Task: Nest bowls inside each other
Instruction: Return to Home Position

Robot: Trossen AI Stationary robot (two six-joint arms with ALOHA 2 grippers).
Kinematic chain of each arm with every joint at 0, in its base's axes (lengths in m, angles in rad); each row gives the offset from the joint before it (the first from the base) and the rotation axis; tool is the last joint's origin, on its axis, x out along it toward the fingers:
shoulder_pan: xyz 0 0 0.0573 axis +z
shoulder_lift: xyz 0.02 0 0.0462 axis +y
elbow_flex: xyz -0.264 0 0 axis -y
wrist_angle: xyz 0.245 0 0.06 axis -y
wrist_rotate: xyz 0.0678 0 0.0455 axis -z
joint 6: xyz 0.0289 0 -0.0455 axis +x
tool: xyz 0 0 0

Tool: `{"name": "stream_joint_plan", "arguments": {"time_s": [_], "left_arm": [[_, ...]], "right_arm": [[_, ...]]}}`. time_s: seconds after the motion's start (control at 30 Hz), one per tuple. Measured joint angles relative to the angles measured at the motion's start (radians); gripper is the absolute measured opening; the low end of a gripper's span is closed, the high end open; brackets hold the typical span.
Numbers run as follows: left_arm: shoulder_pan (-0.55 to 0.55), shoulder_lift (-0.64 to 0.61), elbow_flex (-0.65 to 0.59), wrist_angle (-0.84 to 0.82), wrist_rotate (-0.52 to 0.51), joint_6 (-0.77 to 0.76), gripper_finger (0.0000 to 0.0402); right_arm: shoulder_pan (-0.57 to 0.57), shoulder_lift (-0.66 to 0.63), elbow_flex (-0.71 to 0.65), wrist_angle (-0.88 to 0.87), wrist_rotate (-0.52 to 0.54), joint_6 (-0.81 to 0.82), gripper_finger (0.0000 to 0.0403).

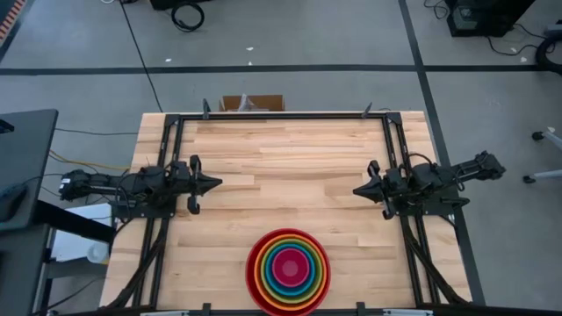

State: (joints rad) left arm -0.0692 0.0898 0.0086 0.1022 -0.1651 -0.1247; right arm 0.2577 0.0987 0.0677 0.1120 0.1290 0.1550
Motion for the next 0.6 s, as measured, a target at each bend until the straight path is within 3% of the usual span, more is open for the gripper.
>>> {"name": "stream_joint_plan", "arguments": {"time_s": [0.37,0.6], "left_arm": [[0.0,0.0,0.0,0.022,-0.043,0.022,0.0007],[0.0,0.0,-0.001,0.106,-0.046,0.06,0.0007]], "right_arm": [[0.0,-0.03,0.0,-0.034,-0.071,-0.092,0.0006],[0.0,-0.034,-0.06,0.052,-0.072,-0.072,0.0006]]}}
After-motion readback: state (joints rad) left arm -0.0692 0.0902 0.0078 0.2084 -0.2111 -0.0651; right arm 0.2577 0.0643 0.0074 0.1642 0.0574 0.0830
